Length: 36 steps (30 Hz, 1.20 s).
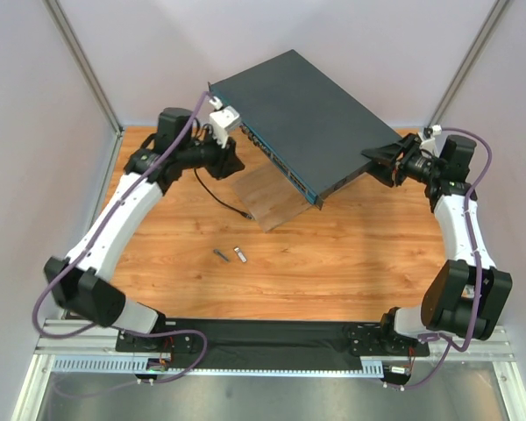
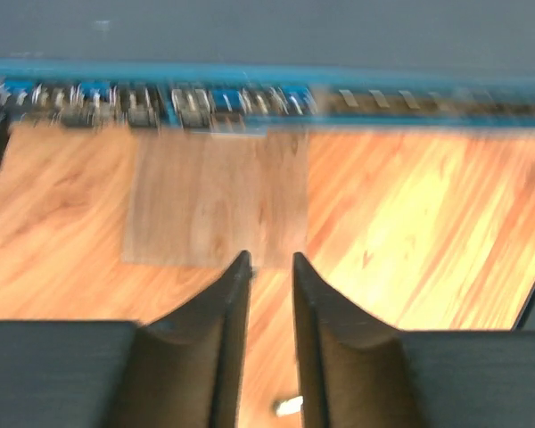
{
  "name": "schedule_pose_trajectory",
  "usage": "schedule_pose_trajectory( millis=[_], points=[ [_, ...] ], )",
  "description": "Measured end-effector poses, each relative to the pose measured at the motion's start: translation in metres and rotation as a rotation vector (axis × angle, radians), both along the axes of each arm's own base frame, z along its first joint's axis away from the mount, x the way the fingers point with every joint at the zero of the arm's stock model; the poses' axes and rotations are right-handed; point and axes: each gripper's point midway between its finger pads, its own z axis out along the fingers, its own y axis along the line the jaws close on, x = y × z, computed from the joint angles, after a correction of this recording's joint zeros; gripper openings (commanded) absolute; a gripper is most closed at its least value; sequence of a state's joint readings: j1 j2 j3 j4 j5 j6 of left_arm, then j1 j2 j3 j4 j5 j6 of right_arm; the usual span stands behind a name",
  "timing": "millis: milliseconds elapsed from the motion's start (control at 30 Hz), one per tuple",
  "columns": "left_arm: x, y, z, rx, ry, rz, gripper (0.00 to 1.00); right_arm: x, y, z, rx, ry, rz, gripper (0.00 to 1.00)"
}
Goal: Insert the plug into the switch port
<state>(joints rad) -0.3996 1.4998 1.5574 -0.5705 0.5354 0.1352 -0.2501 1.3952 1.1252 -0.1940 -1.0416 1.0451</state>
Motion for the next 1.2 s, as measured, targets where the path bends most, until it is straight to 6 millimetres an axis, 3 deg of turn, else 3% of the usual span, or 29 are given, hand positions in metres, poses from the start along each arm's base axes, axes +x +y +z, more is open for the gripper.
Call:
schedule_pose_trajectory(
  millis=[100, 200, 267, 500, 633, 867, 1200],
  points=[
    [-0.033, 0.025, 0.013, 0.016, -0.067, -0.047, 0.46, 0.003, -0.002, 0.000, -0.045, -0.042, -0.004, 0.78],
    [-0.063, 0.039, 0.007, 0.062, -0.118, -0.125, 0.56, 0.010, -0.006, 0.000, -0.124, -0.111, -0.025, 0.96],
    [-0.081, 0.045, -0.014, 0.116, -0.114, -0.192, 0.58, 0.012, -0.009, -0.002, -0.160, -0.136, -0.032, 1.00],
    [-0.122, 0.069, -0.134, 0.345, 0.032, -0.445, 0.62, 0.003, -0.017, -0.008, -0.246, -0.159, -0.039, 1.00],
    [-0.129, 0.080, -0.173, 0.439, 0.024, -0.573, 0.62, -0.014, -0.016, 0.000, -0.304, -0.204, -0.029, 1.00],
    [-0.125, 0.087, -0.224, 0.571, -0.032, -0.749, 0.59, -0.050, -0.012, 0.010, -0.419, -0.275, -0.004, 1.00],
    [-0.102, 0.083, -0.271, 0.686, -0.120, -0.862, 0.50, -0.096, -0.011, 0.034, -0.553, -0.364, 0.014, 1.00]
  ],
)
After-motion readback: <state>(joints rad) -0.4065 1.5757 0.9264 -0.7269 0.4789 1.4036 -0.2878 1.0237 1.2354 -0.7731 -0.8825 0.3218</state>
